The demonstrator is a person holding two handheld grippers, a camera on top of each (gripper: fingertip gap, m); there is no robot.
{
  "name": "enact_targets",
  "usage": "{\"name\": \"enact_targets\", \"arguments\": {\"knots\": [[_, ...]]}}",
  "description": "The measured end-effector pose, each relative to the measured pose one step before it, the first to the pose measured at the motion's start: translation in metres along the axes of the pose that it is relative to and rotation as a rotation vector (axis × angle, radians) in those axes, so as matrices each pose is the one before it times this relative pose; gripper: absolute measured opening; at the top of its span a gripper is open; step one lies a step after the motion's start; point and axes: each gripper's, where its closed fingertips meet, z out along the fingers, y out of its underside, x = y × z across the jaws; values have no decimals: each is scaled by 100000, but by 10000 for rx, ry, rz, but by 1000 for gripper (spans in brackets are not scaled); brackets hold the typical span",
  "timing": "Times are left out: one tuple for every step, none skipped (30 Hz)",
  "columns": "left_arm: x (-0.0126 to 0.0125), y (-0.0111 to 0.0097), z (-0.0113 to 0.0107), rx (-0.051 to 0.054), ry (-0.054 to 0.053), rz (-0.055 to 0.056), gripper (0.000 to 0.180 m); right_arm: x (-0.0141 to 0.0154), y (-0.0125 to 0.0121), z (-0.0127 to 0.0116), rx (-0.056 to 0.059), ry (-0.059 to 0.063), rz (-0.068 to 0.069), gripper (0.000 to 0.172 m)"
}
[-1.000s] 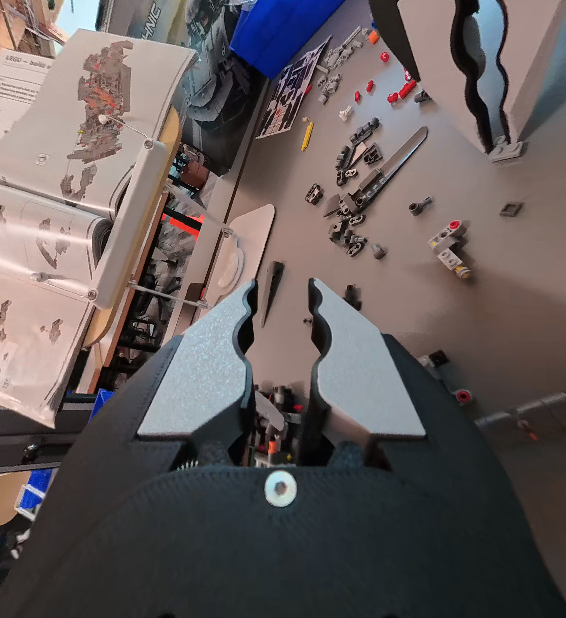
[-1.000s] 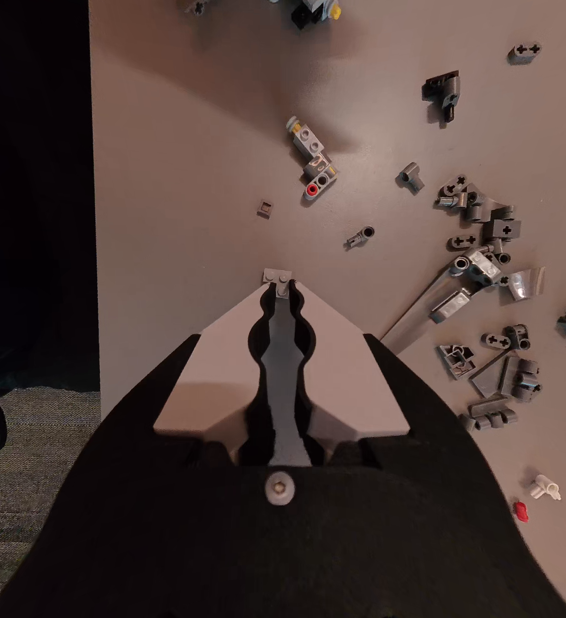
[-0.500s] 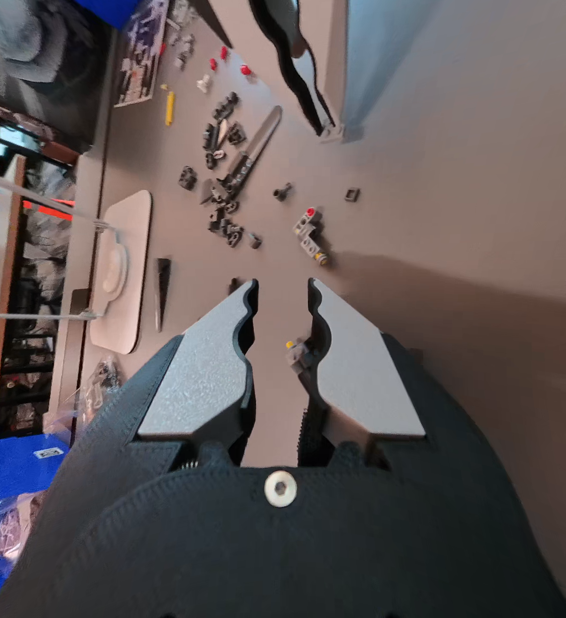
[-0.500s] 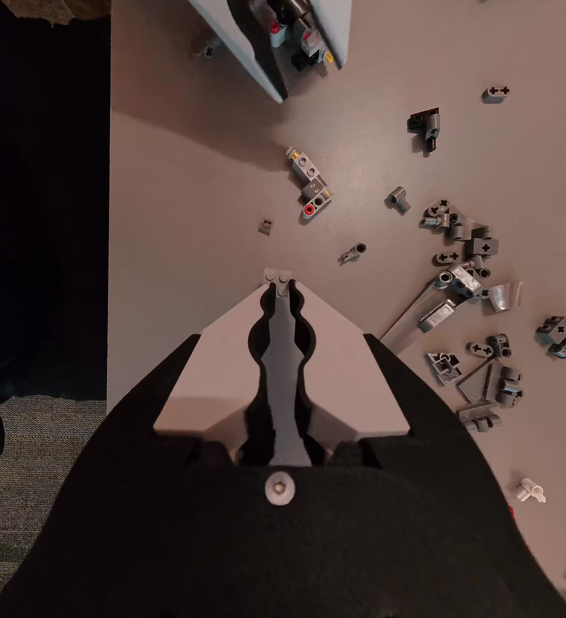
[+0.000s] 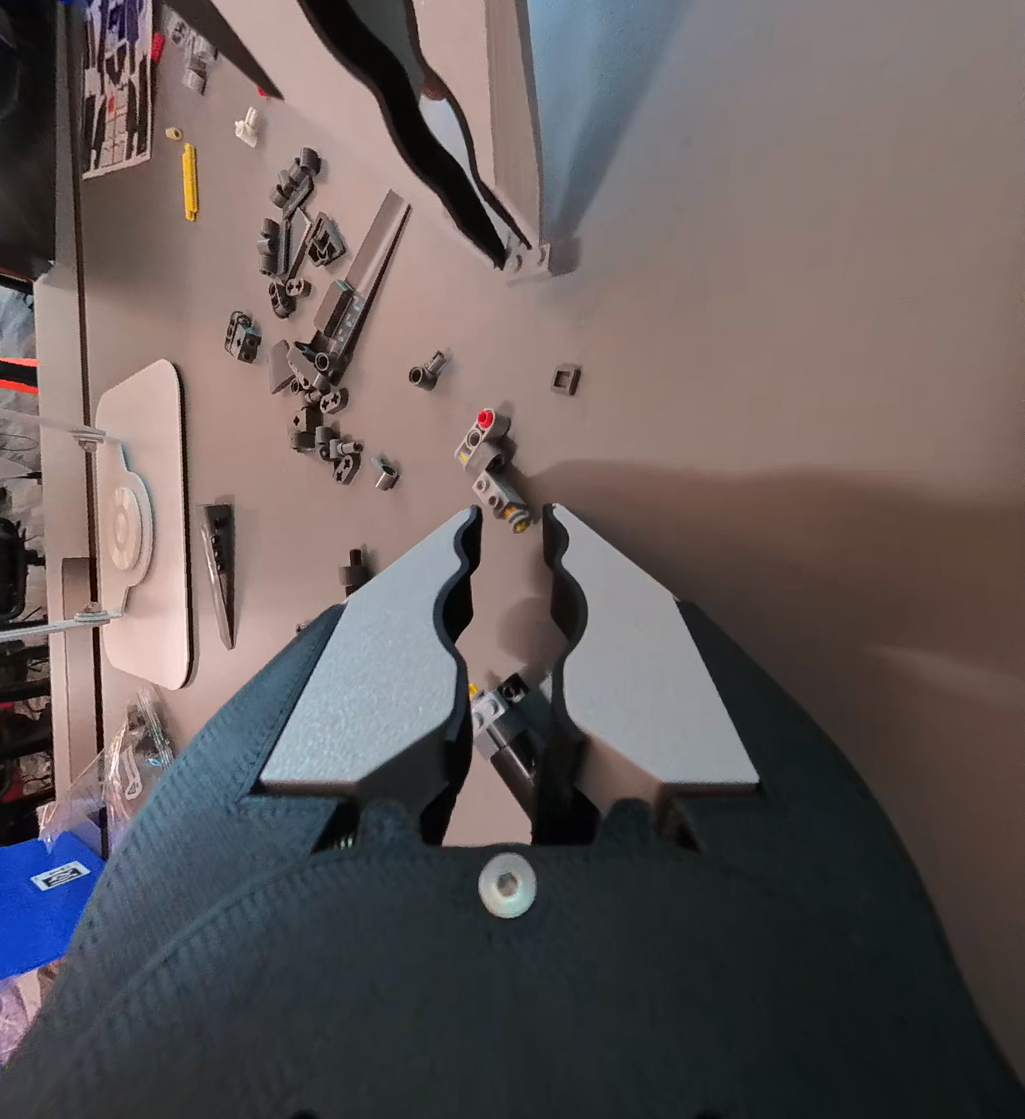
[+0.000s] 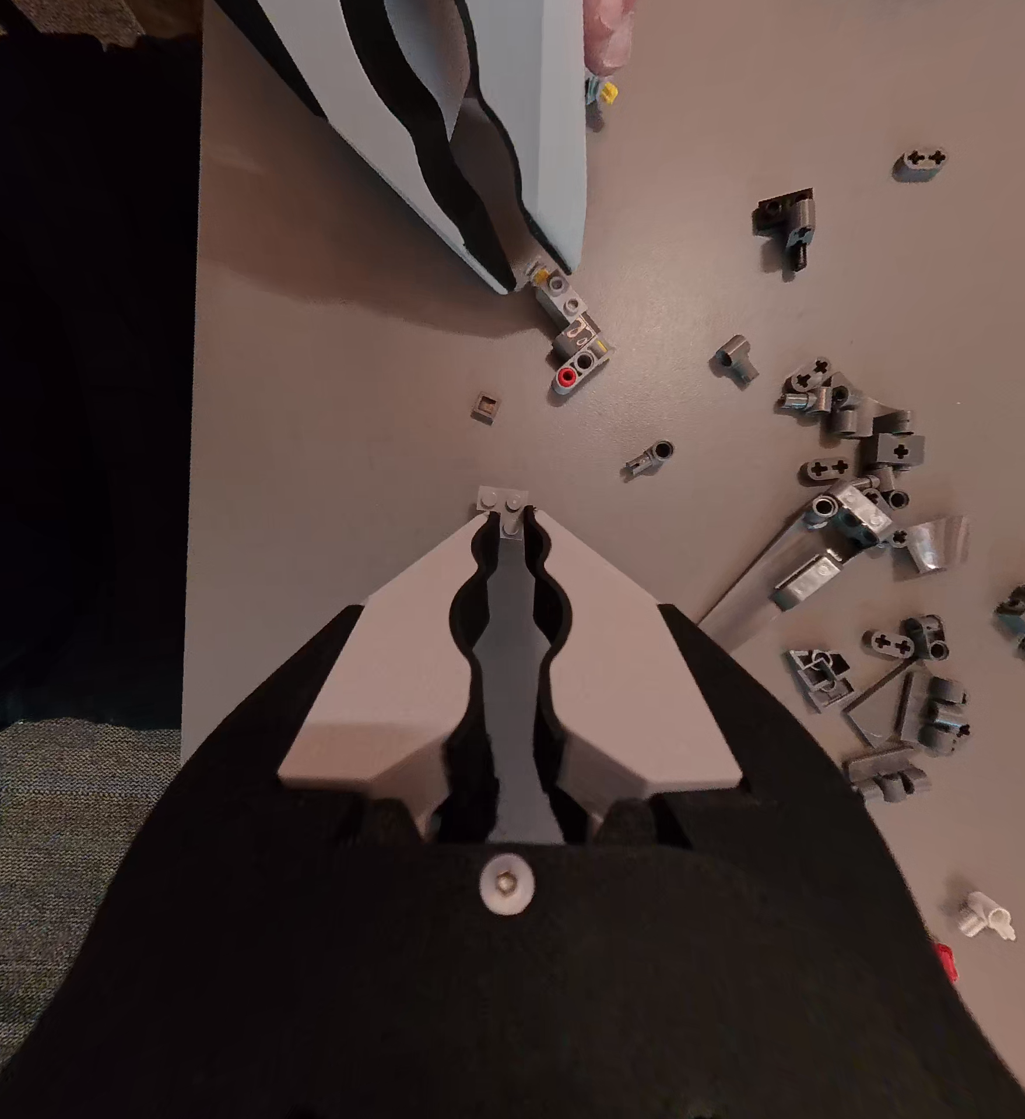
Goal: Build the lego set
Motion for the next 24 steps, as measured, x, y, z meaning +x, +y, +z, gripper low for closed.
{"name": "enact_targets", "arguments": {"knots": [[84,-79,24,-20,25,25,18,28,29,53,2,-6,5,5],[137,-91,22,-17,43,48,16,37,35,50,-2,-1,2,5],[161,-157,14,2,36,54,15,45,42,34,-4,1,7,5],[160,-203,3,24,33,37,15,44,33,40,-3,2,12,5],[162,-219,-7,32,19,41,15,28,26,31,3,-4,8,5],[101,-193,-8,23,-26,62,15,5,13,27,5,-7,5,5],[30,-140,8,8,-62,58,16,16,26,20,-4,0,5,5],[-27,-15,-3,-26,-66,29,16,4,21,35,-6,1,0,5],[-25,62,-44,-22,-30,-5,17,-13,8,18,2,-9,0,5],[-41,73,-107,1,-10,-44,17,-19,11,5,1,-6,-1,5],[-121,45,-147,36,-48,-63,17,12,0,-12,2,7,-6,5],[-153,67,-172,33,-47,-70,18,-7,-10,-20,11,-2,0,5],[-132,21,-168,52,-28,-80,18,-2,-7,-8,2,-7,4,5],[-55,34,-120,38,25,-83,19,4,20,1,-10,0,-6,5],[-54,32,-34,21,11,-56,19,1,-6,4,-1,-4,-6,5],[-33,106,35,-28,7,-6,19,1,-25,-9,5,-9,-2,5],[-49,125,92,-63,-18,58,19,-10,-28,7,-4,-2,-7,5],[-11,105,132,-67,9,57,19,-2,-30,8,-3,2,-11,5],[36,67,137,-53,50,27,19,-11,-45,3,10,-1,-6,5],[28,28,122,-36,46,16,19,-25,-37,-14,11,1,-3,5],[13,-20,84,-12,31,17,19,-22,-11,-6,6,5,-3,5],[-31,-22,38,-10,-4,17,19,-30,-9,-9,10,2,0,5],[-90,0,-35,-17,-49,20,19,-27,19,-14,7,2,2,5],[-112,-34,-117,24,-55,-13,19,-14,57,-14,1,9,3,5]]}}
